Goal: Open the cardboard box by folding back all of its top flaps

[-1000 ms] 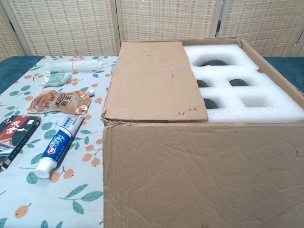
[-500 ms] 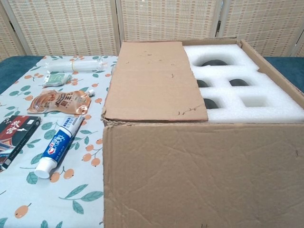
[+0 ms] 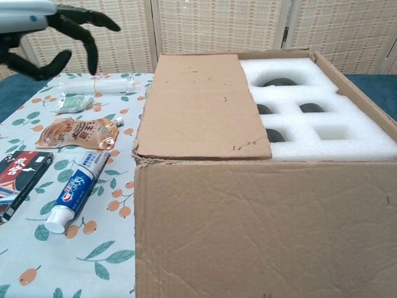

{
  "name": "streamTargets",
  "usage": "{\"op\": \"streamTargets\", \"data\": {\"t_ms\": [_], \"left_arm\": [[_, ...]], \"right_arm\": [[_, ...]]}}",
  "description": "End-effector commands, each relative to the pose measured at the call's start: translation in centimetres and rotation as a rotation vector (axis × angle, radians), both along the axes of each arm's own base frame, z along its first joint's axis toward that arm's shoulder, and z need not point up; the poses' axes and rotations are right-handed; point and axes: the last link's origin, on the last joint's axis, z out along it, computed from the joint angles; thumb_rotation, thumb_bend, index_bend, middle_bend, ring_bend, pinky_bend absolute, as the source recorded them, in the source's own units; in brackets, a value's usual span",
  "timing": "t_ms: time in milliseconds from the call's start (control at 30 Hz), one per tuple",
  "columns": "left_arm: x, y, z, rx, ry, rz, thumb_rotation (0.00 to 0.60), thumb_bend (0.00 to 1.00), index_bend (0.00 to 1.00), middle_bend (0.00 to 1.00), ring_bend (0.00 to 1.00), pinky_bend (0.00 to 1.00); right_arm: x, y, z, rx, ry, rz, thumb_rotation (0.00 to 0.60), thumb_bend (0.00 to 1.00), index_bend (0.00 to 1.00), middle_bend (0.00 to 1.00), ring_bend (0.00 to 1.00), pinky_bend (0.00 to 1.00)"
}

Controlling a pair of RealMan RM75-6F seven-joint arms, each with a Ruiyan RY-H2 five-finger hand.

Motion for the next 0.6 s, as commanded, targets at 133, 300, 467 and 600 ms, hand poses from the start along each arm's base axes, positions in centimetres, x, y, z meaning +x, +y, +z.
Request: {"op": "streamTargets", "data": {"t_ms": [133,300,467,600], "left_arm": [[4.4,2.3,-2.8,-0.049,0.023,-0.076,0.600,1.00,0.52,0.09,0.00,0.00],[6.6,3.6,-4.7,-0.082,0.035,-0.102,0.600,1.00,0.52,0.10,0.00,0.00],[9.7,4.6,-5.6,-0.085,0.040,-0.149,0.600,1.00,0.53,0.11,0.00,0.00],[12.5,5.2,-6.0,-0.084,0.021,-0.182,0.600,1.00,0.56,0.11,0.00,0.00]], "right_arm": [[-2.3,1.0,2.7,-0.045,-0.059,-0.019,0.338,0.58,0.03,0.00,0.00,0.00],[-3.5,0.7,2.9,-0.035,-0.089,-0.030,0.340,0.58,0.03,0.00,0.00,0.00],[-4.2,0.1,3.1,-0.032,-0.115,-0.035,0.339,0.58,0.03,0.00,0.00,0.00],[-5.1,-0.3,3.0,-0.024,-0.167,-0.056,0.340,0.58,0.03,0.00,0.00,0.00]]}}
